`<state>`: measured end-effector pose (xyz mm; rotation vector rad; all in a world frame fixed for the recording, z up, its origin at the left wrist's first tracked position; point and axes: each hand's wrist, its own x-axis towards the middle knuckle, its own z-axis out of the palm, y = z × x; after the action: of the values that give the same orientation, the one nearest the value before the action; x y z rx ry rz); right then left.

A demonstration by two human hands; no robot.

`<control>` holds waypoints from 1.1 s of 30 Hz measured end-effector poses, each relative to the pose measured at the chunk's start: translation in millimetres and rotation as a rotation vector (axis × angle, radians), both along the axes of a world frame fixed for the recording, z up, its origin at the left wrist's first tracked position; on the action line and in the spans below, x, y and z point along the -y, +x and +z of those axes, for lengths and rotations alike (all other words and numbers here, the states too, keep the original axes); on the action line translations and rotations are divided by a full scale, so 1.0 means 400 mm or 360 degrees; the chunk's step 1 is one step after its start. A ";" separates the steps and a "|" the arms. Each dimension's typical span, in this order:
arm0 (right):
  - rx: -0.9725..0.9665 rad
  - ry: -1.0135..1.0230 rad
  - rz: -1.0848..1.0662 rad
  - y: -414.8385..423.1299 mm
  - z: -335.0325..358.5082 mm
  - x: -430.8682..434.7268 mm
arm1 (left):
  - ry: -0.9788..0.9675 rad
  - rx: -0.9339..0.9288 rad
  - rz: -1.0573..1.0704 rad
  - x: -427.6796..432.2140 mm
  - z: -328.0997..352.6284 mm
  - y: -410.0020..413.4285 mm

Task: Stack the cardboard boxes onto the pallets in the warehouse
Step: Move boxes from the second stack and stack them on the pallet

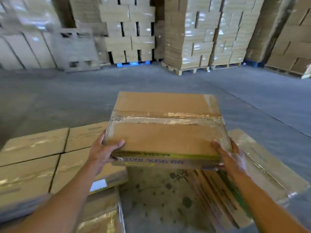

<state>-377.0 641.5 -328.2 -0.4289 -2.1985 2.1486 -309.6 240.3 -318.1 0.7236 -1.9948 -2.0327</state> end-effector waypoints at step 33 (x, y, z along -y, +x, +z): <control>0.0592 0.0534 0.0779 0.843 -0.612 1.422 | 0.0348 0.0594 0.0896 1.254 -0.489 1.333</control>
<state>-39.7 72.6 -573.0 -0.3140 -3.0832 1.9401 223.5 -261.3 -513.8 1.6003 -1.4791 -1.8686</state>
